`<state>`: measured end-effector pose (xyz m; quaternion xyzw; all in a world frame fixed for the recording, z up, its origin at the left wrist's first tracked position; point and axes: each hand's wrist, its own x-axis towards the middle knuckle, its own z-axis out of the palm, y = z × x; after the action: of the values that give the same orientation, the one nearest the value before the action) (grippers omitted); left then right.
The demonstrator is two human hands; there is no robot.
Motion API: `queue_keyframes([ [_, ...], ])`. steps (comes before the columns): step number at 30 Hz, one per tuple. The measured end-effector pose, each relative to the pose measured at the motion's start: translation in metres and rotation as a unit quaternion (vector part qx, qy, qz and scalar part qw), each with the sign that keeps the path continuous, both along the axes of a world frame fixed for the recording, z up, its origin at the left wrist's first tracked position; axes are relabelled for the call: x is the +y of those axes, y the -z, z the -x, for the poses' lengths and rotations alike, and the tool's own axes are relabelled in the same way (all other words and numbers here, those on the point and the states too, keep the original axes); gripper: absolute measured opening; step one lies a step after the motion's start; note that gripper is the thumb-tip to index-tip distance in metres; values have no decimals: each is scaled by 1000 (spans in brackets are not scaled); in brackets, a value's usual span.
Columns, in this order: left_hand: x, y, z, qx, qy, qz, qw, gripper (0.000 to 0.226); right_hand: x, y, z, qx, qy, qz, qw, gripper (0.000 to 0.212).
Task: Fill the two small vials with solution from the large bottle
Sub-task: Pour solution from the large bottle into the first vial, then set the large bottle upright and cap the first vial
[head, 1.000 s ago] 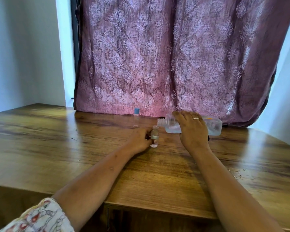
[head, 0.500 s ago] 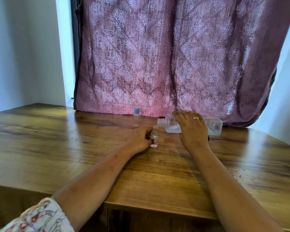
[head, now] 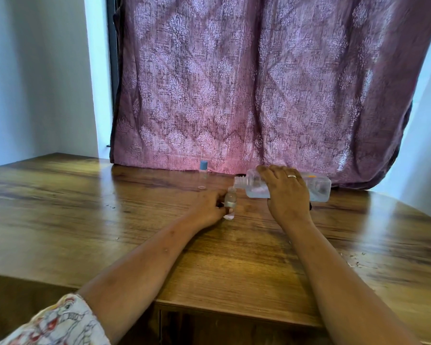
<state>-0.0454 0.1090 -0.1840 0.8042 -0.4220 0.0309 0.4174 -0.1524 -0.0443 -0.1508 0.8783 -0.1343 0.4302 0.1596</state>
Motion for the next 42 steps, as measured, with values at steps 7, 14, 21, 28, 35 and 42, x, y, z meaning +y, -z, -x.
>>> queue_keyframes([
  [7,0,-1,2,7,-2,-5,1000,42,0,0,0,-1,1,2,1000,55],
  [14,1,-1,2,12,-2,-7,1000,41,-1,0,0,17,2,-15,1000,60],
  [21,2,-1,1,3,-9,-1,1000,33,1,-9,8,-5,-21,-105,994,68],
  [28,2,-3,2,21,-14,-7,1000,40,-11,-20,15,-120,-83,-290,946,68],
  [35,5,-8,5,37,-23,7,999,63,-20,-25,21,-200,-120,-390,891,69],
  [42,4,-10,12,16,-32,6,999,60,-31,-21,18,-209,-110,-441,866,74],
])
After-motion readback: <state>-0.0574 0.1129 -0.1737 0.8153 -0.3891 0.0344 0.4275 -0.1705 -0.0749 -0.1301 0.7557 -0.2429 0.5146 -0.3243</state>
